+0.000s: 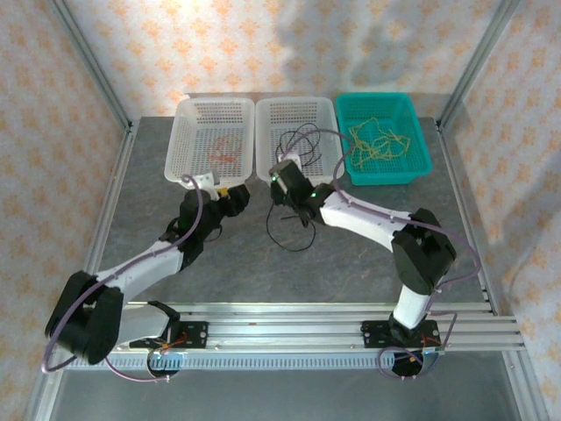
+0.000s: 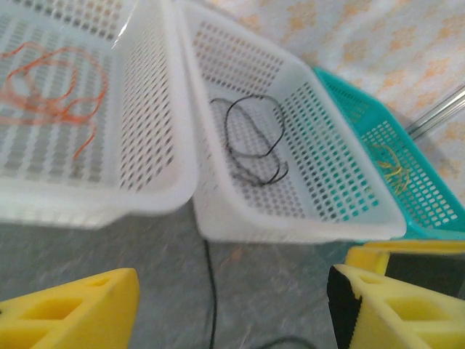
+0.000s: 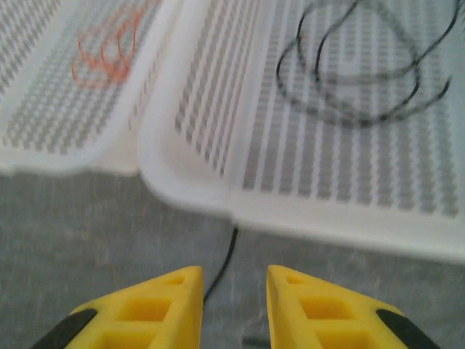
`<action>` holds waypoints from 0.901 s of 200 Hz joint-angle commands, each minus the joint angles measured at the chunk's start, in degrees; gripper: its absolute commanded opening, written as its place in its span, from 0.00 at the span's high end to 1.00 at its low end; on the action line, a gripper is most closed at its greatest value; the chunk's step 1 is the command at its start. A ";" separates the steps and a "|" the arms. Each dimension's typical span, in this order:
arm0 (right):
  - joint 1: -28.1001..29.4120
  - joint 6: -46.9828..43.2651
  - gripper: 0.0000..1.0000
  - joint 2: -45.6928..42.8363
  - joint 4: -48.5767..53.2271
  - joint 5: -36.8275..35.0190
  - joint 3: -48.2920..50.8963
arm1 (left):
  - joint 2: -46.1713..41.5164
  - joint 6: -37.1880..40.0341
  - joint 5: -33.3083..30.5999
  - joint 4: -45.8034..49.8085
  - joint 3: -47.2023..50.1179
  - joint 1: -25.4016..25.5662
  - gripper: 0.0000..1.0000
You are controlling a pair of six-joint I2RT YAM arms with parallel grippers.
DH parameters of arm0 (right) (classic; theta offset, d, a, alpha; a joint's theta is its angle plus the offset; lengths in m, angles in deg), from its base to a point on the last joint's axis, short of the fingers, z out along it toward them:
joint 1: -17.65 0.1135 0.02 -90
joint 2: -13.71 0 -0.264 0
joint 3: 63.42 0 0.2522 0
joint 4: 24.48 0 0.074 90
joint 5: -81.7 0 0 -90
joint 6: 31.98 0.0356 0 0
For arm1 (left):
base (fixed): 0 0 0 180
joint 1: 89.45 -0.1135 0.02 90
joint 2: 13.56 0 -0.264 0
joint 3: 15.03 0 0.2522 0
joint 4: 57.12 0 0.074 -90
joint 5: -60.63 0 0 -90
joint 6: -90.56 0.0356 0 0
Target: Untangle the cables
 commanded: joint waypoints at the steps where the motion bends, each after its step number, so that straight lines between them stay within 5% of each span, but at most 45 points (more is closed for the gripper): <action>1: 2.14 5.84 0.72 0.59 1.13 -1.32 2.13 | -4.53 -5.19 -2.67 -0.83 5.29 0.19 0.30; 73: 5.51 8.73 0.69 10.50 -0.60 1.86 -0.75 | -8.67 -7.82 -0.04 -2.85 11.44 -5.28 0.30; 180: 5.57 8.18 0.64 18.60 0.96 0.61 -6.37 | -5.94 -7.30 1.54 -4.70 10.30 -5.70 0.30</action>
